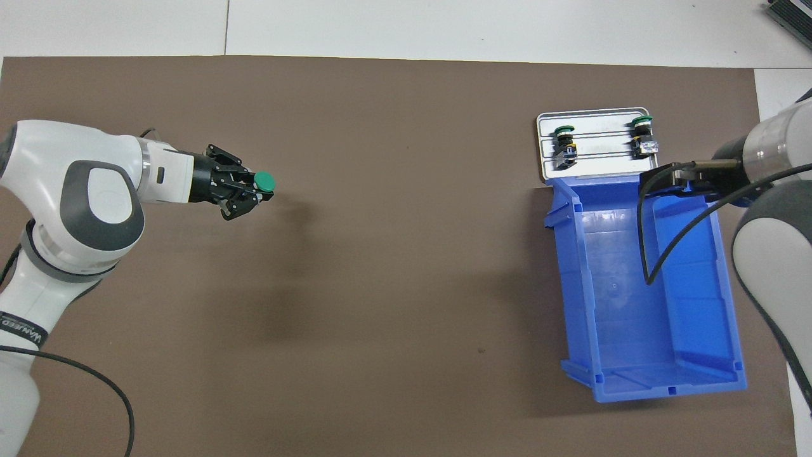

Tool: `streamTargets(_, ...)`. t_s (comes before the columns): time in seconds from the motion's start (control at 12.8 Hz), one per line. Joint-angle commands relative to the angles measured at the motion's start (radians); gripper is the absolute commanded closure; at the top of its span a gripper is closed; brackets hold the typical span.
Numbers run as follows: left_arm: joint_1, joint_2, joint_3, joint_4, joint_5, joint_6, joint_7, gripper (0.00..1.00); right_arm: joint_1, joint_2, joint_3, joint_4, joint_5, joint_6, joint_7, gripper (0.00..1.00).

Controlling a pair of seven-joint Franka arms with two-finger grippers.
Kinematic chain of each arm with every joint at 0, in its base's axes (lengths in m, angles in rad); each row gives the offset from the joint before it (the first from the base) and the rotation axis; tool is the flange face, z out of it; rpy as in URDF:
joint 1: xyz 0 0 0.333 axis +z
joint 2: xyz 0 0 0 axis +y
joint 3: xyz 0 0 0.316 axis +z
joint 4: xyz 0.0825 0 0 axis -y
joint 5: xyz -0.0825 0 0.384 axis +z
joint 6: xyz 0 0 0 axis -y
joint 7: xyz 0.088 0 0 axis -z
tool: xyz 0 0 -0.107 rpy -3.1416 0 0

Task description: Place and press button with both arms

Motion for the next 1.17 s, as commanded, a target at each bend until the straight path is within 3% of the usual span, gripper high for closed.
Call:
streamTargets(0.0,0.008,-0.096,-0.011,-0.186,-0.271,0.116,0.274,1.00,-0.007,-0.012,0.002,-0.016,0.021,0.003,-0.024,0.00)
streamTargets(0.16,0.009,-0.104,-0.012,-0.228,-0.363,0.108,0.355,1.00,-0.007,-0.012,0.000,-0.016,0.022,0.003,-0.024,0.00)
streamTargets(0.31,0.005,-0.083,-0.012,-0.253,-0.571,0.099,0.516,1.00,-0.007,-0.012,0.000,-0.016,0.022,0.003,-0.024,0.00)
streamTargets(0.39,0.006,-0.069,-0.011,-0.272,-0.679,0.064,0.621,1.00,-0.007,-0.012,0.002,-0.016,0.022,0.003,-0.024,0.00)
streamTargets(0.7,0.046,-0.028,-0.011,-0.338,-0.911,-0.117,0.874,1.00,-0.007,-0.012,0.002,-0.016,0.022,0.003,-0.024,0.00)
streamTargets(1.1,0.060,-0.029,-0.011,-0.403,-0.954,-0.224,0.951,1.00,-0.007,-0.012,0.002,-0.016,0.022,0.003,-0.024,0.00)
